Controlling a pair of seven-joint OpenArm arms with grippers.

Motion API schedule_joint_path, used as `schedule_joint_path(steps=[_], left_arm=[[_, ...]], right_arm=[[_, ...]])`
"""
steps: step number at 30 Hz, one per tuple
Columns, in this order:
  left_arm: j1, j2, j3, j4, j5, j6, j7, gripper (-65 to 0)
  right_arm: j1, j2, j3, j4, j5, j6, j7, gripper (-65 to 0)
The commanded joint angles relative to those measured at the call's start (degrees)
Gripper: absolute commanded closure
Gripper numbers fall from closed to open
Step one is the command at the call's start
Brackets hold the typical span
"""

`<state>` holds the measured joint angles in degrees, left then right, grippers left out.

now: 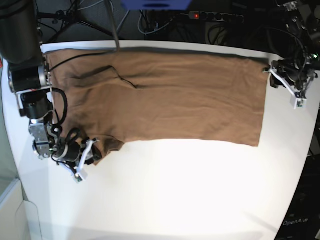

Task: Fold the T-shirt properly
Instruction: 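Move the right gripper to the sleeve corner on the opposite edge and grasp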

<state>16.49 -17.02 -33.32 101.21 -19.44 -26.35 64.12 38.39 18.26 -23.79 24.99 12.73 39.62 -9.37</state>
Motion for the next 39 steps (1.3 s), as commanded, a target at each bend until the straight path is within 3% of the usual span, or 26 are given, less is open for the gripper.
schedule_joint_path(steps=[1, 6, 10, 13, 29, 35, 39], left_arm=[[-0.4, -0.4, -0.8, 1.0, -0.3, 0.1, -0.8, -24.5], [-0.2, -0.2, -1.4, 1.0, -0.2, 0.0, -0.8, -24.5], [-0.2, -0.1, -1.3, 1.0, -0.3, 0.0, -0.8, -24.5], [-0.2, -0.1, -1.3, 1.0, -0.2, 0.0, -0.8, -24.5], [2.5, -0.1, -1.4, 1.1, -0.3, 0.0, -0.8, -24.5], [3.8, -0.1, -1.4, 2.6, -0.3, 0.0, -0.8, -24.4], [3.9, -0.1, -1.4, 3.5, -0.2, 0.0, -0.8, -24.4]], right_arm=[[2.0, 0.4, 0.0, 0.7, 0.7, 0.4, 1.4, -22.1], [2.3, 1.1, 0.3, 0.7, 0.7, 0.4, 1.4, -22.5], [2.4, 2.2, 0.4, 0.7, 0.9, 0.4, 3.2, -31.0], [2.3, 2.8, 0.5, 0.7, 0.9, 0.4, 4.6, -33.5], [2.0, 2.4, 0.5, -0.7, 0.8, 0.4, 4.6, -33.7], [2.4, 1.0, 0.0, -8.5, 0.8, 0.4, 10.4, -33.8], [2.1, 0.5, -0.1, -8.9, 0.8, 0.4, 10.7, -32.9]])
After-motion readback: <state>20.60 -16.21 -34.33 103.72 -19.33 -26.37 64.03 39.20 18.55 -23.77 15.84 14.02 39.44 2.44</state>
